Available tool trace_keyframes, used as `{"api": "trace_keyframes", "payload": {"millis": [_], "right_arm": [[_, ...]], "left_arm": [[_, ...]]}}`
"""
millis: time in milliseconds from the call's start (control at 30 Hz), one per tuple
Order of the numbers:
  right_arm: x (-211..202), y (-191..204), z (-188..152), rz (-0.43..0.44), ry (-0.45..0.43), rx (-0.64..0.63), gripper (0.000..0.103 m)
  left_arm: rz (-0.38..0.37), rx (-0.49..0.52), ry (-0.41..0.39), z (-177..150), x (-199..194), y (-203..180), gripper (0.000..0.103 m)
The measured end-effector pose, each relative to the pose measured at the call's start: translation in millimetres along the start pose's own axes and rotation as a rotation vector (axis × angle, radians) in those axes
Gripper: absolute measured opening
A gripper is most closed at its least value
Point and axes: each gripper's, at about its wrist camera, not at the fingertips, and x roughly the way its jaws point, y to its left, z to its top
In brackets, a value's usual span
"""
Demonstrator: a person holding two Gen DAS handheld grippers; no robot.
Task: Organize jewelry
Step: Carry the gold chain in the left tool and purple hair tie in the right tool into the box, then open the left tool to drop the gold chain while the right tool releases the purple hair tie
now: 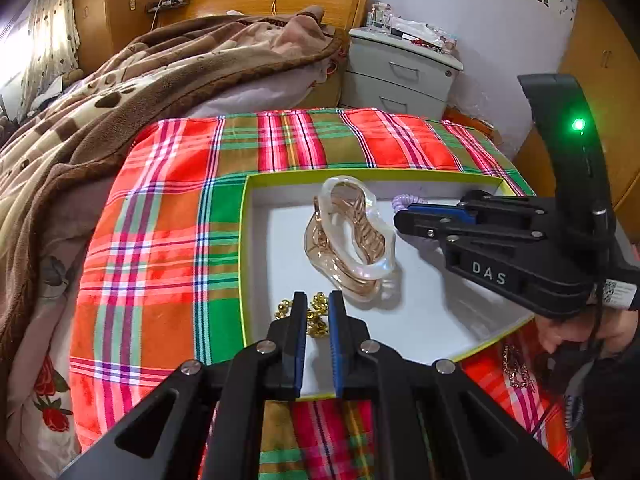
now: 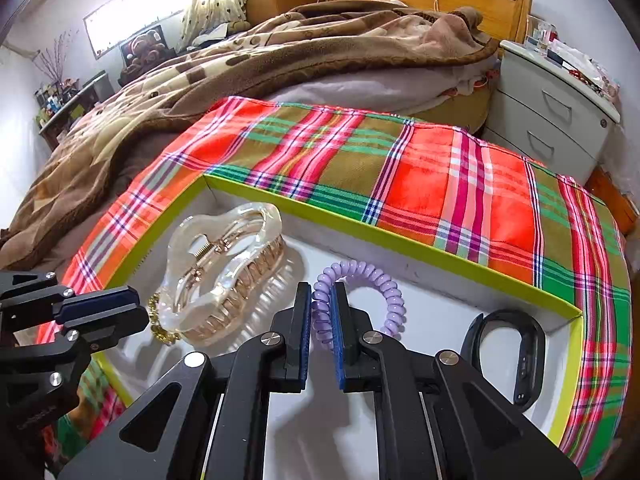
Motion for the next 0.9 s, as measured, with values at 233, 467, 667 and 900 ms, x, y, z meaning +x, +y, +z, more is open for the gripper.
{"api": "trace_keyframes", "payload": {"millis": [233, 467, 667, 900], "right_arm": [[3.0, 1.1, 0.0, -0.009, 0.017, -0.007, 0.01], [1.0, 0.0, 1.5, -0.013, 0.005, 0.003, 0.017], [-8.3, -1.0, -1.0, -0.021, -0.018, 0.02, 0.03], [-31.2, 3.2, -8.9, -0.028, -0.073, 0.041, 0.034]], "left_arm": [[0.009, -0.005, 0.007, 0.6, 2.4, 1.0, 0.011], [0.009, -0.012, 0.013, 0.9, 2.7, 0.6, 0.021], [0.012, -0.012, 0.003, -1.4, -3.4, -1.5, 0.026], [0.013, -0.023, -0.028, -7.8, -18.9, -7.1, 0.031]]}}
